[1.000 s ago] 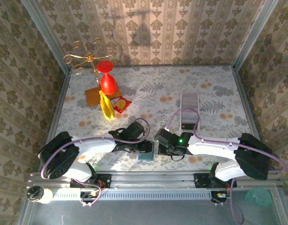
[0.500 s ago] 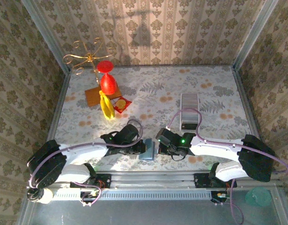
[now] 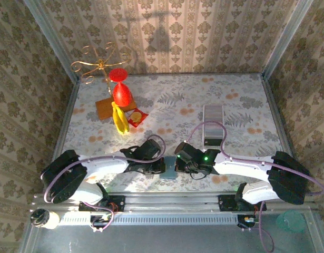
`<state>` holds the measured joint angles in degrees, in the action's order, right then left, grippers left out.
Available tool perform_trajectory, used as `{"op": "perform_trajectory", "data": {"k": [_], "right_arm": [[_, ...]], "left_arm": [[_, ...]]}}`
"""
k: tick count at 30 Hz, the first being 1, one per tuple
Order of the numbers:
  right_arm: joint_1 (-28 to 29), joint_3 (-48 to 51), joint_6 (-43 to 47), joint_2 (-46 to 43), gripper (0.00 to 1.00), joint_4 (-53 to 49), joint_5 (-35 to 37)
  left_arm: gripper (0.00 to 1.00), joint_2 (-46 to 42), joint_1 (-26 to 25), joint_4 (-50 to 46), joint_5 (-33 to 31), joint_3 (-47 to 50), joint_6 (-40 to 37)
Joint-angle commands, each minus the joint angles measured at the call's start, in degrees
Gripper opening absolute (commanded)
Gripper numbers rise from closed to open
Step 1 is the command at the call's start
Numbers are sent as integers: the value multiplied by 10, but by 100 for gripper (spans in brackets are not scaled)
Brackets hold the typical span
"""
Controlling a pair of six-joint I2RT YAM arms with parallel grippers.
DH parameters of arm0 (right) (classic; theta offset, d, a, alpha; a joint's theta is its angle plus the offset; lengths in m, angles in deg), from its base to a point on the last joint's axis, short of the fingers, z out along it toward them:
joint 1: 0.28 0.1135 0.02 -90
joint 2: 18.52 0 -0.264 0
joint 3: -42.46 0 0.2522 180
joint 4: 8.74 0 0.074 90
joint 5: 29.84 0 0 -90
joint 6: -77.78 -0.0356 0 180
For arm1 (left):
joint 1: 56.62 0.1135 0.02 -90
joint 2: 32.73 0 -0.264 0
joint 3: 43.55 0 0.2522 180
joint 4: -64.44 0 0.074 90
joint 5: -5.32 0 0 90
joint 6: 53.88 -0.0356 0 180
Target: Put the credit cards into the card holder
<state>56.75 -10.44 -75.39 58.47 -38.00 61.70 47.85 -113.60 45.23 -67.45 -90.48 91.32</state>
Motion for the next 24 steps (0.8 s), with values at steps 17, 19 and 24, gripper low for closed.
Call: {"op": "perform_trajectory", "data": {"k": [17,19,24], "right_arm": [[-18,-28,-4,77,0,43,-35],[-18,-24,-7,73,0,56,-36],[-20,-21,-9,77,0,69,-41]], "left_arm": [[0,-7,-4,-18,-10,24,-12],[0,-7,-4,-18,-10,23,-13],[0,-5,-5,-20,-10,21,-14]]}}
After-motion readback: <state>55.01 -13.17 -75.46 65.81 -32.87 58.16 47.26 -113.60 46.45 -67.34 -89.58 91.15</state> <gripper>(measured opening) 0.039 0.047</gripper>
